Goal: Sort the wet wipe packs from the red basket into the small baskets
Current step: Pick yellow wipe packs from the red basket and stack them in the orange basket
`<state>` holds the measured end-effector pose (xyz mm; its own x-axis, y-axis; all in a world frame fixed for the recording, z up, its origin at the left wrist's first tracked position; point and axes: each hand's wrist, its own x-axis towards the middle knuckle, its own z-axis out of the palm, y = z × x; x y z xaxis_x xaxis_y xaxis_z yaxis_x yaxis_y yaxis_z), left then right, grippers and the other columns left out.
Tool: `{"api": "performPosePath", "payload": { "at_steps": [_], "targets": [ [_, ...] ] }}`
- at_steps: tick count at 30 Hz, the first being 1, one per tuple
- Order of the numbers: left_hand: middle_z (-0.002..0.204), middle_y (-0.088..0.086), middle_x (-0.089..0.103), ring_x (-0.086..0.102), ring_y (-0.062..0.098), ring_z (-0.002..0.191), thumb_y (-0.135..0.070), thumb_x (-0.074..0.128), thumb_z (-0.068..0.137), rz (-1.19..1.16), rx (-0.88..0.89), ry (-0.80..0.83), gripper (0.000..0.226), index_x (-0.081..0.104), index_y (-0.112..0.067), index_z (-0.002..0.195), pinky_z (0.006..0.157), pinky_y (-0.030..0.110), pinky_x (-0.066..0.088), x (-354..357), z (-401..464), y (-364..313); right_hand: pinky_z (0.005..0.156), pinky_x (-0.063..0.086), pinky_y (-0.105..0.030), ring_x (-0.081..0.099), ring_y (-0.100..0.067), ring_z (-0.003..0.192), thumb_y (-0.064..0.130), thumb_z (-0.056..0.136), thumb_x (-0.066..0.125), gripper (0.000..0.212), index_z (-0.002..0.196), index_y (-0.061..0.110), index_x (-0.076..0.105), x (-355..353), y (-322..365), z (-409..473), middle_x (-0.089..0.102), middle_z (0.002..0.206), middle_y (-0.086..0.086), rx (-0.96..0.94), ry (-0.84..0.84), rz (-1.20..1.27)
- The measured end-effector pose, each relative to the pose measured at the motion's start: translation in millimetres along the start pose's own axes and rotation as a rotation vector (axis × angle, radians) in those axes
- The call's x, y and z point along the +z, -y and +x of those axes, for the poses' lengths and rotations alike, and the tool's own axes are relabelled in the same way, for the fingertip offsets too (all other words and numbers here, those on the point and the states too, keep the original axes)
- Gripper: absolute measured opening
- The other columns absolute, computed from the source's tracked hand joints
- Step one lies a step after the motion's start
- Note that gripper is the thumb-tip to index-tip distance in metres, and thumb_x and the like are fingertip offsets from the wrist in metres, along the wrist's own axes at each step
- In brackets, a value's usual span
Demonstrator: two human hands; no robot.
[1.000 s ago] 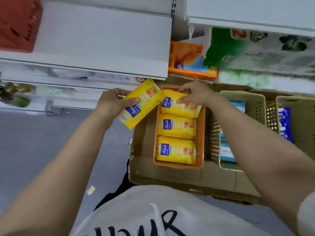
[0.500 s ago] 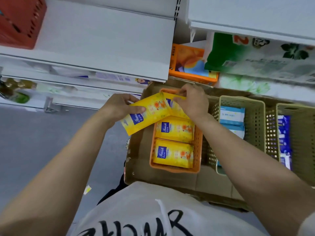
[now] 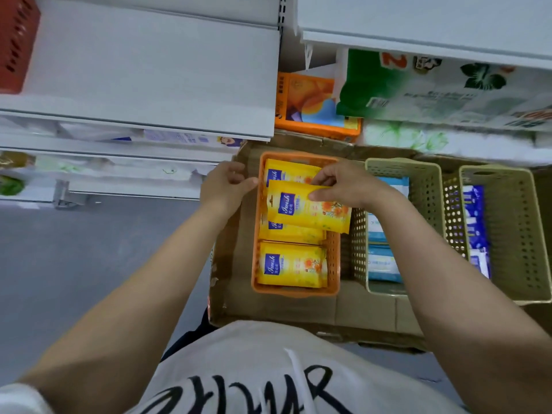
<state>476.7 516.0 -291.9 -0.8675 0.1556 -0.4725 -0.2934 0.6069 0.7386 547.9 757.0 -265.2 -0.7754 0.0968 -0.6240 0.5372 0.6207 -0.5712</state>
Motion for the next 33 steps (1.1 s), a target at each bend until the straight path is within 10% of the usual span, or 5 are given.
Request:
{"api": "performPosePath", "payload": {
  "at_steps": [5, 17, 25, 33],
  "targets": [
    [0.11, 0.001, 0.066, 0.062, 0.02, 0.104, -0.03, 0.073, 0.086, -0.087, -0.089, 0.107, 0.034, 0.062, -0.021, 0.117, 0.093, 0.047, 0.053, 10.4, -18.5, 27.4, 0.078, 0.046, -0.027, 0.06, -0.013, 0.096, 0.034, 0.08, 0.08, 0.041, 0.116, 0.015, 0.07, 28.4, 8.5, 14.5, 0.066, 0.111, 0.002, 0.004, -0.021, -0.153],
    [0.109, 0.0, 0.065, 0.067, 0.015, 0.094, -0.021, 0.069, 0.09, -0.231, -0.177, 0.183, 0.031, 0.057, -0.025, 0.117, 0.065, 0.028, 0.056, 35.1, -26.0, 46.1, 0.07, 0.04, -0.012, 0.059, -0.011, 0.111, 0.03, 0.085, 0.076, 0.032, 0.116, 0.025, 0.07, 56.1, -9.3, 21.4, 0.064, 0.112, 0.01, -0.056, 0.049, -0.101],
    [0.113, 0.005, 0.065, 0.067, 0.017, 0.097, -0.025, 0.066, 0.092, -0.265, -0.159, 0.188, 0.033, 0.056, -0.026, 0.124, 0.06, 0.023, 0.052, 36.8, -29.9, 51.3, 0.098, 0.045, -0.035, 0.052, -0.022, 0.125, 0.036, 0.09, 0.069, 0.037, 0.125, 0.026, 0.065, 79.7, -17.7, 14.1, 0.06, 0.133, 0.002, -0.036, -0.114, -0.149],
    [0.115, 0.005, 0.065, 0.067, 0.02, 0.101, -0.029, 0.067, 0.091, -0.239, -0.17, 0.165, 0.036, 0.057, -0.028, 0.126, 0.081, 0.043, 0.06, 40.9, -29.0, 55.6, 0.097, 0.049, -0.041, 0.055, -0.022, 0.121, 0.041, 0.087, 0.071, 0.044, 0.128, 0.027, 0.06, 87.3, -16.0, 5.2, 0.061, 0.131, 0.002, -0.039, -0.173, -0.194]
  ]
}}
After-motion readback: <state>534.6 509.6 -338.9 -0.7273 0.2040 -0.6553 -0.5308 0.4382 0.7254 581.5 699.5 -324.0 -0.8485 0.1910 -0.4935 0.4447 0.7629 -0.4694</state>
